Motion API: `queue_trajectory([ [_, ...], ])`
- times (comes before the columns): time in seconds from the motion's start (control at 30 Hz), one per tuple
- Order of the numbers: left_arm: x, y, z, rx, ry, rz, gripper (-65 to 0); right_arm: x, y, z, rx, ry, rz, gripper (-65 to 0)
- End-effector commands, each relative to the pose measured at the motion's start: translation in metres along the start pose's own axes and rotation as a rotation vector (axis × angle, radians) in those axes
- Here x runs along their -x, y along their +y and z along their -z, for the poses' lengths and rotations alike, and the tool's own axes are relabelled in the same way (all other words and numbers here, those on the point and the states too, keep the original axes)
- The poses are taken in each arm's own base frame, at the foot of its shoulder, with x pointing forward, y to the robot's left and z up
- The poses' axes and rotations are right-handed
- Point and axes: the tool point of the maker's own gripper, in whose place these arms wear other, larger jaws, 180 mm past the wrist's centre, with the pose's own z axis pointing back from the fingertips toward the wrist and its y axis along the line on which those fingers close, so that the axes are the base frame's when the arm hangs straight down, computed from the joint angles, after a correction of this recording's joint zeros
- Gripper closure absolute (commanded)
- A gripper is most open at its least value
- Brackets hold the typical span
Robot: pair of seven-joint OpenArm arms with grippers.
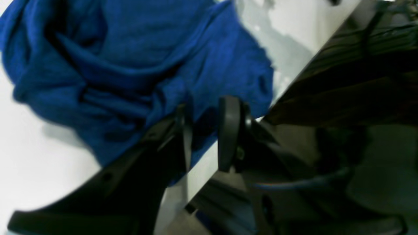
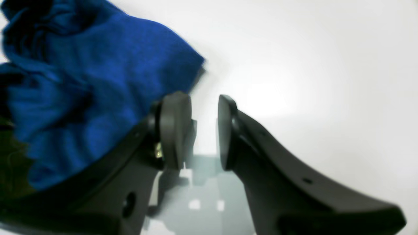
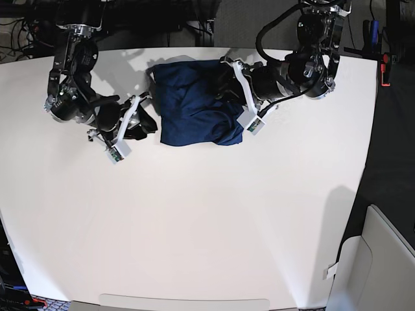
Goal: Fold the T-shirt properly
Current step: 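Grasp the bundle sides with both grippers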
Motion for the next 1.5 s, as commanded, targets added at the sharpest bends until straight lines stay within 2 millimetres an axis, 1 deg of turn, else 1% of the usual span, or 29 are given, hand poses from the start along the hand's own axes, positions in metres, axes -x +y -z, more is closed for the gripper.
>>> queue_trajectory([
  [0.0, -0.009, -0.003, -0.001, -0.002, -0.026, 0.031, -13.3, -0.019, 0.005, -0.001, -0.016, -0.060, -0.019, -18.8],
  [0.13, 0.002, 0.019, -0.003, -0.118, 0.029, 0.076, -13.3, -0.026, 0.015, 0.005, -0.040, -0.088, -0.003, -18.8],
  [0.23, 0.018, 0.032, -0.004, -0.190, 0.083, 0.090, -13.3, -0.038, 0.027, 0.011, -0.072, -0.106, -0.023, -18.8],
  [0.4, 0.041, 0.041, -0.006, -0.253, 0.144, 0.095, -13.3, -0.048, 0.037, 0.028, -0.123, -0.104, -0.016, -18.8],
  [0.5, 0.049, 0.042, -0.008, -0.263, 0.159, 0.085, -13.3, -0.054, 0.046, 0.039, -0.161, -0.100, -0.019, -18.7],
  [0.63, 0.047, 0.043, -0.009, -0.267, 0.148, 0.084, -13.3, -0.055, 0.067, 0.050, -0.215, -0.075, -0.060, -18.7],
  [0.67, 0.045, 0.047, -0.012, -0.280, 0.140, 0.077, -13.3, -0.055, 0.070, 0.051, -0.223, -0.070, -0.069, -18.7],
  [0.77, 0.031, 0.067, -0.031, -0.353, 0.083, 0.050, -13.3, -0.051, 0.073, 0.056, -0.207, -0.041, -0.108, -18.7],
  [0.83, 0.019, 0.073, -0.045, -0.389, 0.036, 0.055, -13.3, -0.048, 0.076, 0.062, -0.184, -0.019, -0.154, -18.8],
  [0.9, 0.009, 0.070, -0.051, -0.397, 0.005, 0.077, -13.3, -0.048, 0.084, 0.069, -0.179, -0.011, -0.197, -18.8],
  [0.97, 0.003, 0.063, -0.052, -0.386, -0.014, 0.090, -13.2, -0.053, 0.093, 0.078, -0.192, -0.015, -0.222, -18.7],
  [1.0, 0.002, 0.059, -0.050, -0.370, -0.020, 0.089, -13.2, -0.055, 0.096, 0.082, -0.196, -0.015, -0.232, -18.7],
  [1.07, -0.005, 0.044, -0.044, -0.293, -0.064, 0.077, -12.9, -0.060, 0.101, 0.090, -0.199, -0.013, -0.244, -18.6],
  [1.13, -0.012, 0.031, -0.041, -0.217, -0.114, 0.052, -10.6, -0.066, 0.097, 0.095, -0.184, -0.015, -0.257, -18.6],
  [1.17, -0.012, 0.023, -0.040, -0.173, -0.131, 0.030, -9.3, -0.071, 0.096, 0.098, -0.178, -0.021, -0.264, -18.6],
  [1.3, -0.016, 0.002, -0.038, -0.051, -0.169, -0.027, -7.9, -0.078, 0.085, 0.109, -0.156, 0.000, -0.267, -18.6],
  [1.4, -0.016, -0.007, -0.037, 0.001, -0.179, -0.053, -7.9, -0.080, 0.086, 0.118, -0.161, 0.021, -0.262, -18.6],
  [1.47, -0.015, -0.007, -0.036, 0.010, -0.177, -0.066, -7.9, -0.081, 0.086, 0.123, -0.161, 0.034, -0.261, -18.6],
])
